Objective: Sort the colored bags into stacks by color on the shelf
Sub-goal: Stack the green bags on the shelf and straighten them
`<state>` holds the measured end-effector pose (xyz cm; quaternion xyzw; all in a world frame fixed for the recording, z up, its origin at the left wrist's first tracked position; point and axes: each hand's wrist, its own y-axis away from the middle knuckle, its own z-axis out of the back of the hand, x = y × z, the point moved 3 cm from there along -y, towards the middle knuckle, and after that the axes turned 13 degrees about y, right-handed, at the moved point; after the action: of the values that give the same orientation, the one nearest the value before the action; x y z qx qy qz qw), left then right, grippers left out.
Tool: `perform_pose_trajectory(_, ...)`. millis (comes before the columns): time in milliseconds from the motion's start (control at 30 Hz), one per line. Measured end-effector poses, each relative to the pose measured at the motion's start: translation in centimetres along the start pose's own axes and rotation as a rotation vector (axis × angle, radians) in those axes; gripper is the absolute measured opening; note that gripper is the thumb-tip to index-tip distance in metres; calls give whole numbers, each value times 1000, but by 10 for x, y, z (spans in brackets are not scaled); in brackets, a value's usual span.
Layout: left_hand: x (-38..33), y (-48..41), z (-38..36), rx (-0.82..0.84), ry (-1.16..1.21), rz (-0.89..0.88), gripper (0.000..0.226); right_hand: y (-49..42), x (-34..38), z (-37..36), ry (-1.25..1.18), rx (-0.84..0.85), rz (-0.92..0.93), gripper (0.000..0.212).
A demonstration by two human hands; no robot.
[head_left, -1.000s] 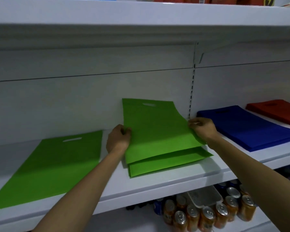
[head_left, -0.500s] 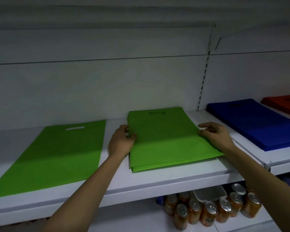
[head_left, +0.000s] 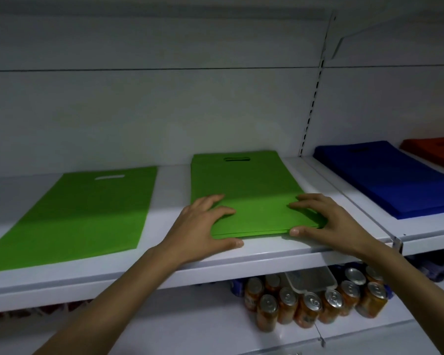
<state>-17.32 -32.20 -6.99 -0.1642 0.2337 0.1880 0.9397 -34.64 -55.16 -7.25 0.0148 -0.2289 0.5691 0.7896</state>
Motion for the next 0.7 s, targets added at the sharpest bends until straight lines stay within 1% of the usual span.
perform_pose_trajectory(167, -3, -5, -4, -56, 29, -17, 82, -4, 0, 2, -7, -84, 21, 69)
perform_pose_trajectory(233, -4, -6, -3, -83, 72, 17, 81, -4, -1, 2, -21, -87, 22, 65)
perform_pose_trajectory(300, -4, -6, -3, -81, 135, 55, 79, -2, -1, 1, -30, -84, 28, 69)
perform_pose_trajectory(400, -5, -5, -6, -58, 101, 40, 83, -1, -1, -1, -9, -94, 43, 77)
perform_pose_trajectory(567, -11, -4, -3, -51, 55, 16, 64, 0, 1, 2, 37, -101, 42, 79)
perform_pose_trajectory(633, -13, -5, 1, -20, 55, 16, 66, -4, 8, 7, 114, -116, 76, 81)
perform_pose_trajectory(700, -12, -8, 14, -21, 50, 22, 70, -12, 24, 17, 147, -175, 104, 80)
